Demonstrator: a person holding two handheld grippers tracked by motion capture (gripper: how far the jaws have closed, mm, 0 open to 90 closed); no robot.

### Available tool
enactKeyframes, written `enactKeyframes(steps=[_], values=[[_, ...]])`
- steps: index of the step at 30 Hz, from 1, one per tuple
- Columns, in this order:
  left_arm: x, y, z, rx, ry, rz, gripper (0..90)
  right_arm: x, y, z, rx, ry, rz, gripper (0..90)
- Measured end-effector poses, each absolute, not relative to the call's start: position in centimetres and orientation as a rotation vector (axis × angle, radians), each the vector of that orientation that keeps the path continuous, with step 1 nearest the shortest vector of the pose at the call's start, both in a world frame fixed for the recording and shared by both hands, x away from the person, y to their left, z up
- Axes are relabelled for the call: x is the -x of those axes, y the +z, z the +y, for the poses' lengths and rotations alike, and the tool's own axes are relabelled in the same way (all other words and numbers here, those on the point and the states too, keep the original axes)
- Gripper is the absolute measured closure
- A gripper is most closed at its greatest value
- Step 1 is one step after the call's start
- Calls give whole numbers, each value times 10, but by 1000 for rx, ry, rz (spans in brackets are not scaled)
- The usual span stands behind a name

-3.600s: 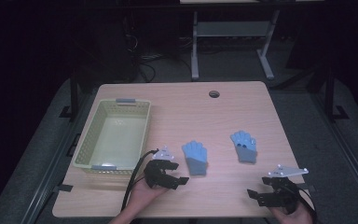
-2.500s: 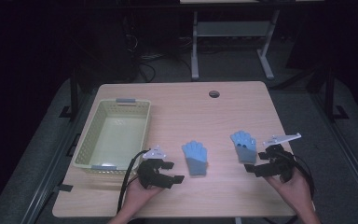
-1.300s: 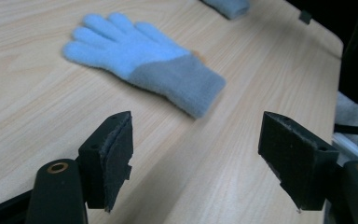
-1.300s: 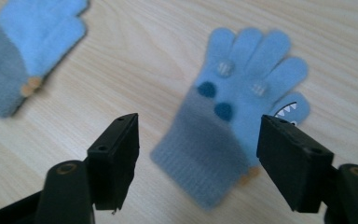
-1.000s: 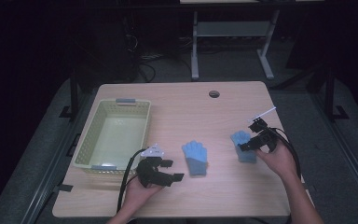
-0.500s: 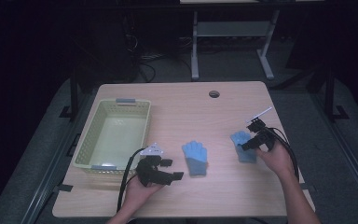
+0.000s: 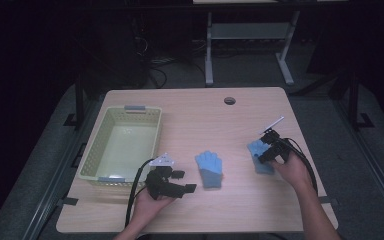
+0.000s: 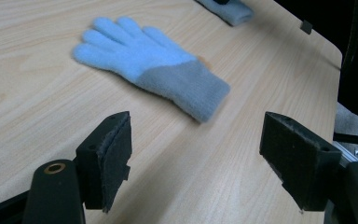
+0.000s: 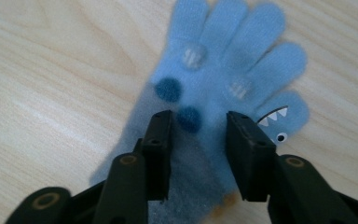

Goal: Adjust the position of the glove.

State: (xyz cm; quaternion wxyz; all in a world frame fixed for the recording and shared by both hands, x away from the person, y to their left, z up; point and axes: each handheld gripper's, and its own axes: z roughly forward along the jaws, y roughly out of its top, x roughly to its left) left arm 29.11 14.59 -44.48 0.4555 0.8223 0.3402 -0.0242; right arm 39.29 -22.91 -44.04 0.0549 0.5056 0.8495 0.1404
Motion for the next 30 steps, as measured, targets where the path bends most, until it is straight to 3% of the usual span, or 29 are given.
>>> enactKeyframes(steps=[11, 30], values=[[-291, -443, 148, -2018, -59, 843, 249, -394, -440, -227, -1572, 419, 2574, 800], [-290, -442, 150, -2004, -58, 847, 246, -380, -406, -226, -1569, 597, 2543, 824]])
